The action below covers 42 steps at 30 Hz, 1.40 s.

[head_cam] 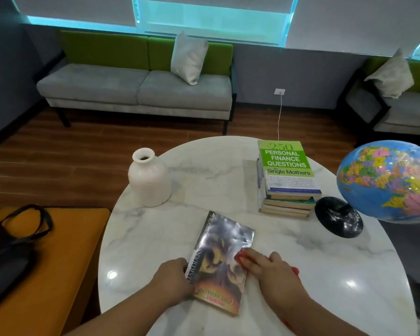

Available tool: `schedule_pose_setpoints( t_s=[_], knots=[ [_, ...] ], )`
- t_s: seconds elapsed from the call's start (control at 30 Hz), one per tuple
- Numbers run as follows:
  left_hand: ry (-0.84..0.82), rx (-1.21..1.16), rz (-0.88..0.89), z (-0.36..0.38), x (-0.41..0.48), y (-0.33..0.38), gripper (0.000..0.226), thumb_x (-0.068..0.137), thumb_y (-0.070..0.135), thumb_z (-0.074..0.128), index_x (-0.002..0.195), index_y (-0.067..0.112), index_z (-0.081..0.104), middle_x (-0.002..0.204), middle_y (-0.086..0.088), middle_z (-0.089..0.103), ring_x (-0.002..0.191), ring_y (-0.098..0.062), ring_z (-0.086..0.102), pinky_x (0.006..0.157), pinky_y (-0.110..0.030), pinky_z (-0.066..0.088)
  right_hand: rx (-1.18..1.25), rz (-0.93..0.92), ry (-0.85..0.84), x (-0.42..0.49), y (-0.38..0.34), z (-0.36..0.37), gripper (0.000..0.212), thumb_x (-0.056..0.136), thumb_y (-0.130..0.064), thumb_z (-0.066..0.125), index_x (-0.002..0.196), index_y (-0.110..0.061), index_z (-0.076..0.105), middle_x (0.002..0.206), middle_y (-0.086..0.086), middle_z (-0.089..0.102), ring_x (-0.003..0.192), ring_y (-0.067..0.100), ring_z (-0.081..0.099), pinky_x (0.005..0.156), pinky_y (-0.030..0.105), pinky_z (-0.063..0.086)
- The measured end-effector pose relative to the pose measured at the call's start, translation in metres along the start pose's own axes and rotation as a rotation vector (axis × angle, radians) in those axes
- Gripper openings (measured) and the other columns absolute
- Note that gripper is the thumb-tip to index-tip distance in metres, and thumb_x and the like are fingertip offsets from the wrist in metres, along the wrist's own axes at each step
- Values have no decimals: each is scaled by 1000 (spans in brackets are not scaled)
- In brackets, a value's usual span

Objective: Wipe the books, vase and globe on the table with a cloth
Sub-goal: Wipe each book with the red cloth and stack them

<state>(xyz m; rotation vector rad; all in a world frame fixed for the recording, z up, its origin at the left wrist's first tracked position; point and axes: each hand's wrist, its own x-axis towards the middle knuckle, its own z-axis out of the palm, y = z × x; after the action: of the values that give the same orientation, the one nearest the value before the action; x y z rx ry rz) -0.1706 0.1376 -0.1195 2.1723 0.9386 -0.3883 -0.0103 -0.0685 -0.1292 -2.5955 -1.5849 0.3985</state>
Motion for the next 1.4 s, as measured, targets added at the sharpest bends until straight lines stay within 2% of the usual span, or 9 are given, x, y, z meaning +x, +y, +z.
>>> schedule_pose_setpoints(
  t_s=[0.1,0.23,0.4,0.57,0.7,0.87,1.03,1.27,1.4],
  knots=[
    [-19,-173,21,-7,-5,-1,23,73,28,73,87,17,58,80,3,62,71,-13,57,62,-23,48,131,303,43,19,3,-18,59,97,-13,33,146,-45,26,150,-21,23,111,16,40,103,24,37],
    [94,-350,158,-30,-9,5,22,69,21,74,85,22,59,81,-2,67,76,-23,64,71,-38,57,575,443,174,34,-9,-32,40,99,-12,42,130,-34,56,136,-6,49,118,16,49,107,27,36],
    [525,-74,522,-52,-16,17,20,82,17,73,87,32,61,81,17,60,75,-1,54,66,-16,48,1541,636,264,30,-27,-70,29,100,-4,42,108,-21,64,92,2,74,80,31,71,55,31,54],
    [529,327,865,-35,-7,-3,44,56,10,89,92,25,69,96,8,65,87,-6,54,64,-16,55,1484,732,127,15,-27,-69,28,97,-4,41,104,-15,66,77,13,74,58,24,70,48,25,46],
    [483,377,902,-15,-3,-20,17,77,25,65,94,27,64,101,11,60,89,-4,47,59,-16,54,1363,807,40,4,-24,-58,40,92,4,37,101,-17,70,76,8,74,62,20,68,50,23,43],
    [408,365,883,-6,-1,-27,41,62,23,80,94,31,56,98,16,54,81,-5,50,54,-16,49,1153,870,226,6,-8,-49,34,94,-2,45,104,-26,68,113,1,66,97,23,62,77,37,55],
    [330,446,840,6,5,-32,47,50,32,86,85,36,55,85,20,56,69,-1,54,48,-12,44,690,609,488,9,-6,-58,34,94,-5,49,121,-19,63,123,-2,53,108,11,48,99,23,34],
    [277,441,873,20,9,-42,46,43,28,84,85,35,68,83,18,64,64,-1,61,47,-13,46,143,-178,-184,26,-57,-17,51,95,-17,44,139,-43,39,144,-19,34,116,20,40,101,34,40],
    [283,474,863,22,12,-43,44,44,28,79,86,35,70,82,18,64,56,-1,61,43,-14,46,181,186,-38,43,-30,-12,49,96,-31,39,139,-52,27,140,-8,38,105,17,45,98,38,45]
  ],
)
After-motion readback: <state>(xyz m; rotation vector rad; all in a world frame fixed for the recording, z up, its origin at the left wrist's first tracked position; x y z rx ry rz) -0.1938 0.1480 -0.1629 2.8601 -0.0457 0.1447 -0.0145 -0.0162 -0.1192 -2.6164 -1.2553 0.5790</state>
